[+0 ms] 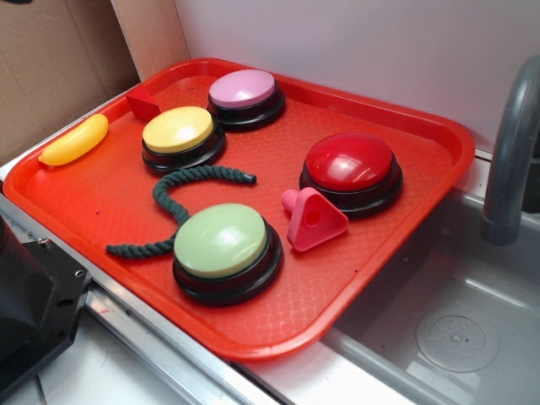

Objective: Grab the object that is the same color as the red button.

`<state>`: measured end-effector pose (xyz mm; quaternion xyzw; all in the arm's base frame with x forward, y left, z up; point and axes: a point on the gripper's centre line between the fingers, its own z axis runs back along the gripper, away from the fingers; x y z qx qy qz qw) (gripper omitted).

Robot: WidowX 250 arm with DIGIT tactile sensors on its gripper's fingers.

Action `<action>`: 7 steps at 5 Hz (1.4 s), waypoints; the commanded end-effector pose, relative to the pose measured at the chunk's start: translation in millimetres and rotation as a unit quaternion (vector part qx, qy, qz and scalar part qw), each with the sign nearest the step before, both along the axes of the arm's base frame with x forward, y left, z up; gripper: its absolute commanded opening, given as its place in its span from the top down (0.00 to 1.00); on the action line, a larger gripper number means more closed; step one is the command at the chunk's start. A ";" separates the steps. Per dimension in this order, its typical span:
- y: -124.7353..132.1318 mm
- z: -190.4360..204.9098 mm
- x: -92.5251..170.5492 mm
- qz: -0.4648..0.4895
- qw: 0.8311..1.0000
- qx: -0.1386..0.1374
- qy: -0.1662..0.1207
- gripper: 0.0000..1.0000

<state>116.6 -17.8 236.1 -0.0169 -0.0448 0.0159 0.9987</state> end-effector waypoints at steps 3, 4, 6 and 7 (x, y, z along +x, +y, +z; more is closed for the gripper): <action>18.8 -15.8 36.1 0.171 0.984 -0.043 0.003 0.00; 42.2 -28.8 54.8 0.259 0.964 -0.059 0.003 0.00; 97.4 -60.8 87.7 0.445 0.892 -0.062 -0.054 0.00; 121.5 -75.8 100.4 0.518 0.850 -0.063 -0.068 0.00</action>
